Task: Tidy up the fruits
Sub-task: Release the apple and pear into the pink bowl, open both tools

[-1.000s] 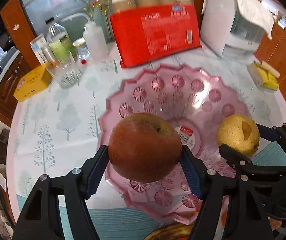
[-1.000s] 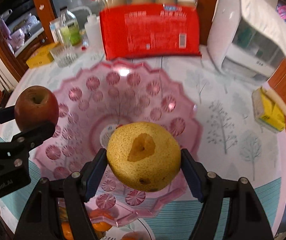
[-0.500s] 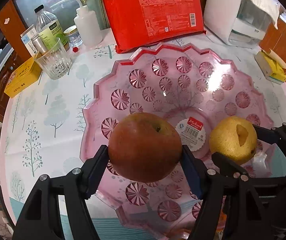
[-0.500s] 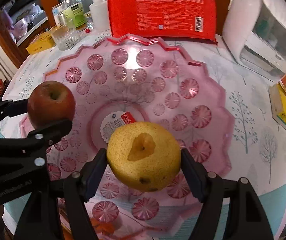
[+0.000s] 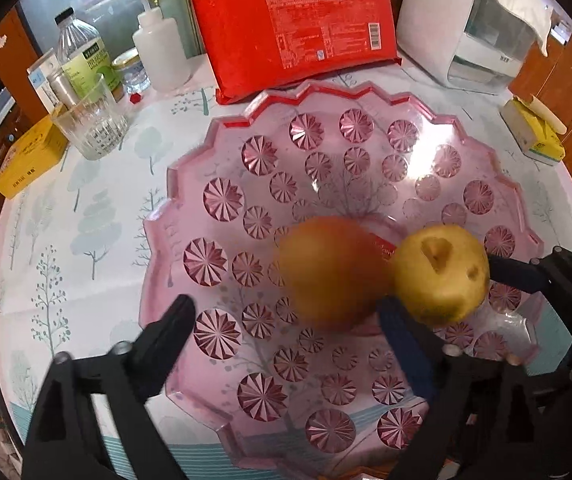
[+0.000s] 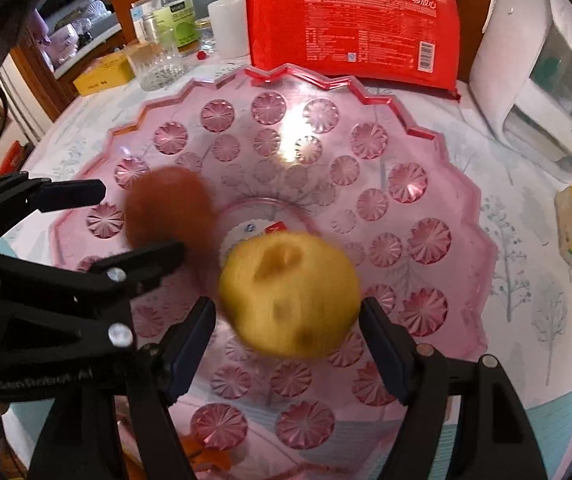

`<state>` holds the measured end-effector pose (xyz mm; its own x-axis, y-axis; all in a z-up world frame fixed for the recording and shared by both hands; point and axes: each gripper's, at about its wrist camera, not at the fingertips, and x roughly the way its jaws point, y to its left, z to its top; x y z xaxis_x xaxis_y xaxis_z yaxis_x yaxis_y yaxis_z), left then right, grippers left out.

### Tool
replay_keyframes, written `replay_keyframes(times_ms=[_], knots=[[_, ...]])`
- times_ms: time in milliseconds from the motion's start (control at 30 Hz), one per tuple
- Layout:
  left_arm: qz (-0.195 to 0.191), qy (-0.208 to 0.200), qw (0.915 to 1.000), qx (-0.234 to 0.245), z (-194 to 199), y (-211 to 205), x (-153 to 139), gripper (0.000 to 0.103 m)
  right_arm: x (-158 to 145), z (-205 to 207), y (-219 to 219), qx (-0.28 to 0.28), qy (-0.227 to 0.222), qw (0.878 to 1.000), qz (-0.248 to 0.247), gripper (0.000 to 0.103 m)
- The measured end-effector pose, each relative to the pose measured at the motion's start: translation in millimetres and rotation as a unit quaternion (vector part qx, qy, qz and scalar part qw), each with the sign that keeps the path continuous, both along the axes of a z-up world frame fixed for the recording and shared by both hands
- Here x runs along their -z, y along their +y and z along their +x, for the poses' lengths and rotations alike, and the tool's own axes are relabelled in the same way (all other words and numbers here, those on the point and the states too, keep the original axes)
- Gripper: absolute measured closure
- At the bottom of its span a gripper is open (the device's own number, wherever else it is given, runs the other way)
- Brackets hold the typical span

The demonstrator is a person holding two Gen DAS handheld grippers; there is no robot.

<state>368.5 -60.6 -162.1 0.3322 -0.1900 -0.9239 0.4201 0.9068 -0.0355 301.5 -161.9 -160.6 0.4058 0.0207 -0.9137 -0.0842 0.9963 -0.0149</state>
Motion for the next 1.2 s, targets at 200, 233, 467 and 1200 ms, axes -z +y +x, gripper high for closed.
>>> replay_keyframes(times_ms=[200, 233, 467, 1200], knots=[[0.0, 0.002, 1.0, 0.005, -2.1, 0.1, -0.3, 0.004, -3.4, -5.8, -5.6, 0.007, -0.005, 1.0, 0.006, 0.022], [0.0, 0.003, 1.0, 0.005, -2.7, 0.4, -0.7, 0.004, -3.9, -6.9, -6.5, 0.009, -0.006, 1.0, 0.006, 0.022], [-0.008, -0.005, 0.9999, -0.004, -6.2, 4.8, -8.7, 0.001, -11.8, -13.1, -13.1, 0.023, -0.02, 1.0, 0.007, 0.022], [-0.007, -0.031, 0.9986, -0.042, -37.8, 41.0, -45.1, 0.001, -34.1, -35.2, -20.5, 0.053, -0.056, 0.997, 0.02, 0.022]])
